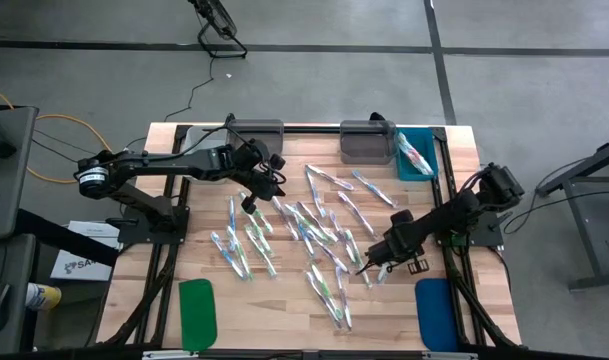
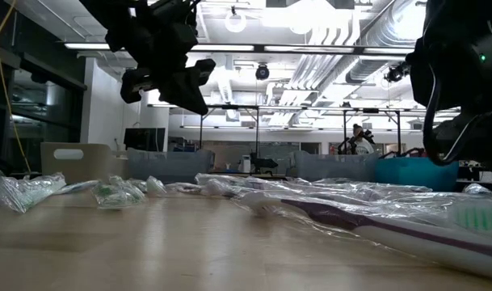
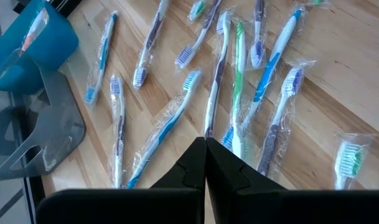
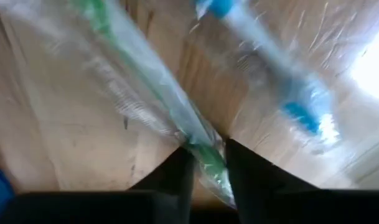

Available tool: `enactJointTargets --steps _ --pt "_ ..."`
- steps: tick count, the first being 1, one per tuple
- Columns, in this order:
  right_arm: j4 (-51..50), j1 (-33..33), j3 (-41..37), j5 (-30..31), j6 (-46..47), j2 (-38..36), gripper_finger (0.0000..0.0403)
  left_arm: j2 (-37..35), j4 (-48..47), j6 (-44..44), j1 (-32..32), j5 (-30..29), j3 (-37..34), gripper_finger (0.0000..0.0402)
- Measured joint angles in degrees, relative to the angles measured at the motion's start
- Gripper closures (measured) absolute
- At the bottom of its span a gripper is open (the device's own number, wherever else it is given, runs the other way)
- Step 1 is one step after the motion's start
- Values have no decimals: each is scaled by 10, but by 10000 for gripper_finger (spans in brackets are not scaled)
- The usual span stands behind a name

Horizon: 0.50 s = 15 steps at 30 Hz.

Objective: Pick & Place Toothbrushes
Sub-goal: Put the green toothbrush into the right black bin

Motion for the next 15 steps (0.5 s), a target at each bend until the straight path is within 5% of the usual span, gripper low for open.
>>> enactJointTargets --steps 4,15 --pt "-4 0 4 -11 38 1 385 0 0 0 0 0 0 400" --pt "-105 0 87 -34 37 0 392 0 0 0 0 -2 0 400"
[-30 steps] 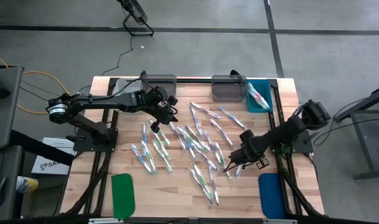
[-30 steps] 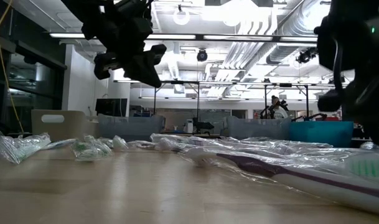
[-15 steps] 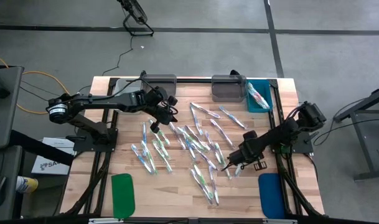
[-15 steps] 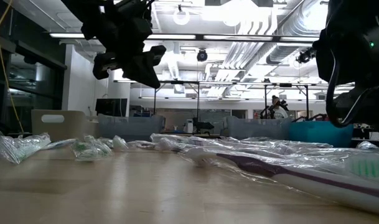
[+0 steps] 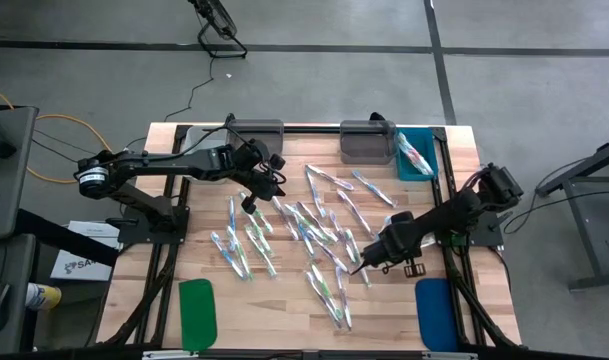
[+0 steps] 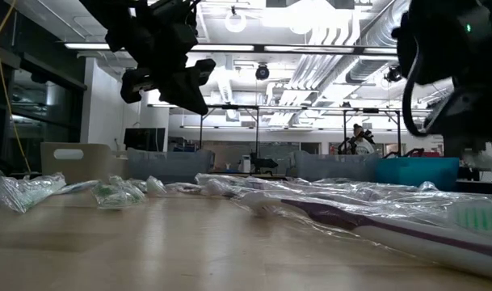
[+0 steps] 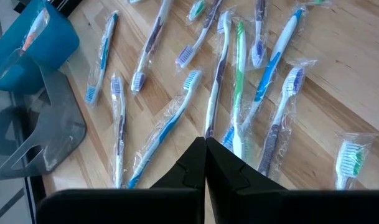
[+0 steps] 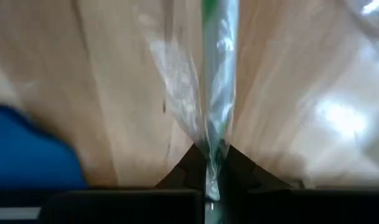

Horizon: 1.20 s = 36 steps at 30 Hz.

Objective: Pick & Place Toothbrushes
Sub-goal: Put the green toothbrush into the right black bin

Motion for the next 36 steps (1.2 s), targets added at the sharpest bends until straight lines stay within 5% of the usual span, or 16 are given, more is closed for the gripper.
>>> enactJointTargets --steps 5,11,21,31,36 --pt "-79 -2 70 23 0 -1 393 0 0 3 0 0 0 400" --pt "-122 -34 141 130 -26 -1 392 0 -1 14 0 -3 0 400" --pt "-109 -187 177 319 -201 -1 392 -9 -20 18 0 -28 1 400" --pt "111 -393 177 452 -481 -1 392 -66 -35 13 0 -51 1 401" --pt "243 -476 177 423 -597 0 392 -68 -41 3 0 -51 1 401"
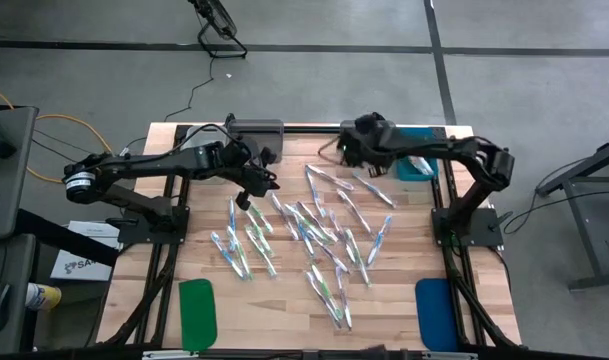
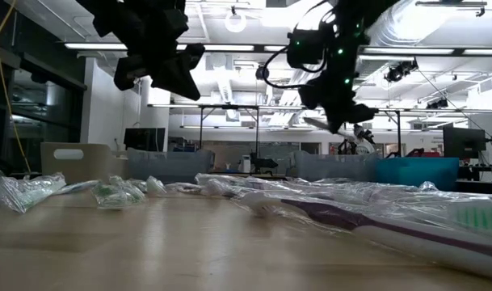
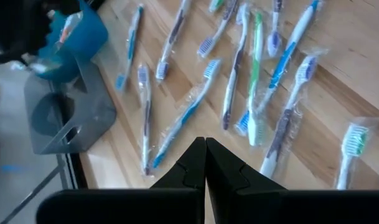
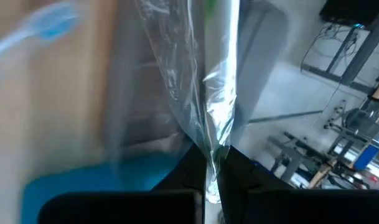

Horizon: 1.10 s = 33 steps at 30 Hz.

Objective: Pick & Place Toothbrushes
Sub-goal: Put the green toothbrush into the right black bin

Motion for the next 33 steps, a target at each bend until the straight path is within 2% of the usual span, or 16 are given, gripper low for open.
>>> enactJointTargets --steps 9,13,18,33 --pt "92 -91 0 -79 -76 36 392 0 -2 -10 0 0 0 401" --pt "95 -103 0 -75 -86 65 392 0 -4 -14 0 0 0 401" --pt "95 -110 0 -43 -91 90 385 0 -7 -19 0 0 0 401" --pt "90 -100 0 -39 -28 87 300 0 -11 -21 0 -1 0 401"
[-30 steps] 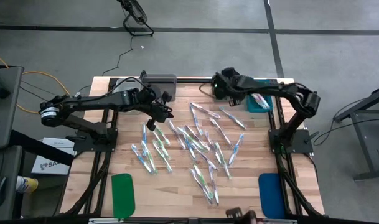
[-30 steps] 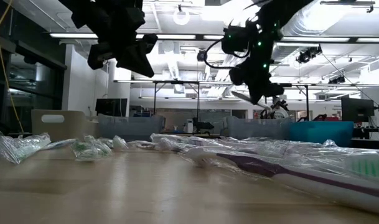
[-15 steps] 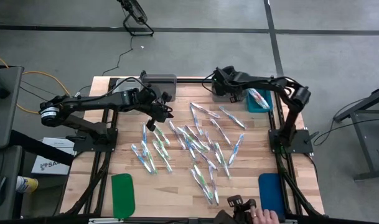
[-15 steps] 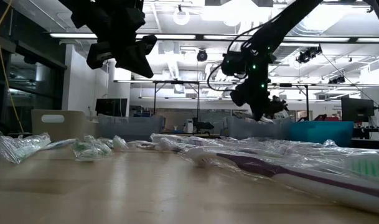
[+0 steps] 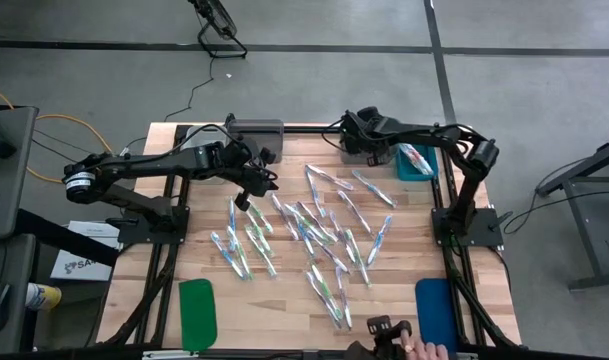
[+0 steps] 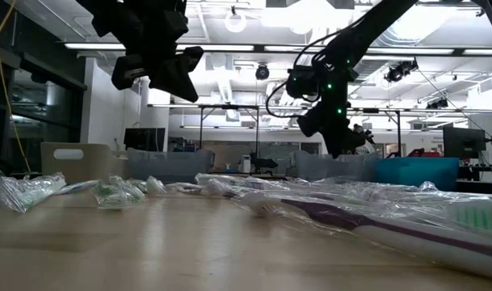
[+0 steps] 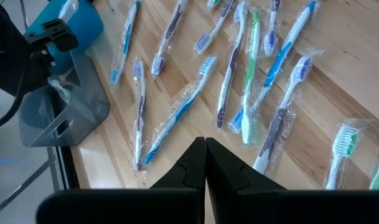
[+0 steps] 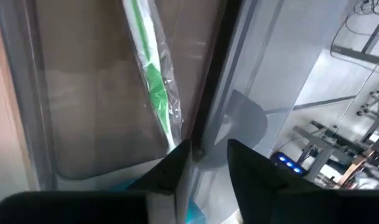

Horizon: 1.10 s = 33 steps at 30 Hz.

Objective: Pick & Place Toothbrushes
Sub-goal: Put the green toothbrush into the right black bin

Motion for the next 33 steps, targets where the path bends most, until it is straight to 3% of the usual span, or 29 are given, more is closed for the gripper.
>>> enactJointTargets --steps 6,16,19,24,33 --pt "-46 19 0 -25 84 -41 263 0 -8 0 0 -2 0 401" --pt "-138 69 0 -185 316 -152 266 0 -14 0 0 -7 0 401" --pt "-163 80 0 -238 349 -174 266 0 -16 -1 0 -6 0 401" --pt "-211 109 0 -320 387 -181 266 0 -23 -8 0 -7 0 401" --pt "-214 198 -29 -436 633 -179 267 0 -21 -9 0 -7 0 401"
